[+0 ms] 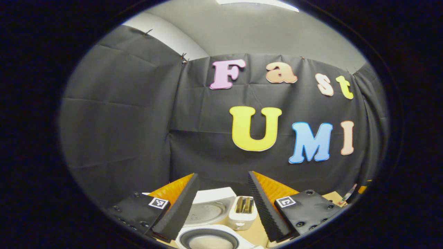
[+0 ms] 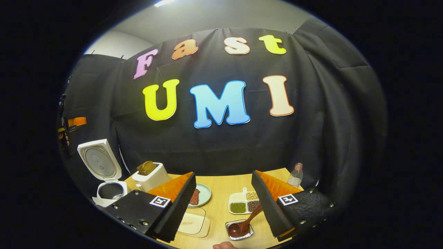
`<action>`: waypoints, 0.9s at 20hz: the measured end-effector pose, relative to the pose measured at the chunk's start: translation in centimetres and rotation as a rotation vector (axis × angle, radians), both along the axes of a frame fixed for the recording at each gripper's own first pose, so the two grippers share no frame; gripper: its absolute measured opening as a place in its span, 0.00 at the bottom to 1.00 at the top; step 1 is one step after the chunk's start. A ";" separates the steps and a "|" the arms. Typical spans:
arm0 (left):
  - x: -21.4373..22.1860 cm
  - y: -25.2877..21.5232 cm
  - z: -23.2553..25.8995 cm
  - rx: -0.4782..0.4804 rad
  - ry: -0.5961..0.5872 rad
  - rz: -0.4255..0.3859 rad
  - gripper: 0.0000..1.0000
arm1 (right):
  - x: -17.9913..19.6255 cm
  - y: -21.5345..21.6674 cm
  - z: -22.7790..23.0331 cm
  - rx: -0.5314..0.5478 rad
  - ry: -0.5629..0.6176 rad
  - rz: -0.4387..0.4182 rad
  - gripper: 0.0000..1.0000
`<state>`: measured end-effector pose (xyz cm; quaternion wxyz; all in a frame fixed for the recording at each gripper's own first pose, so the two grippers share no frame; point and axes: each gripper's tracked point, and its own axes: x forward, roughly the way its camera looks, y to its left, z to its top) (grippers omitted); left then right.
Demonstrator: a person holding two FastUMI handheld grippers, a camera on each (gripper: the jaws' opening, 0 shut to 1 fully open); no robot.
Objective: Close the left gripper, press the button to open the rice cooker; take a wooden spoon from the chopstick holder with the right hand, scoop a spoonful of rice and pour it into the rice cooker, then put the wooden spoon back into the chopstick holder.
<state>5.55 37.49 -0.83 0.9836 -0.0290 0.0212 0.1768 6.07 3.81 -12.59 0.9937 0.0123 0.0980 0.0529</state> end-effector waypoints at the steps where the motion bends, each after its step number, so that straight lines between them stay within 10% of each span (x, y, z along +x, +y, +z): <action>1: 0.6 1.5 -0.6 -0.008 0.017 0.025 0.96 | 0.1 0.1 -0.3 -0.006 0.007 0.000 0.98; 10: 6.8 10.0 -7.2 -0.085 0.117 0.112 0.97 | 0.9 0.8 -0.4 -0.039 0.025 -0.016 0.98; 18: 5.9 8.6 -9.9 -0.052 0.191 0.140 0.98 | 1.5 2.0 -0.7 -0.014 0.040 0.008 0.98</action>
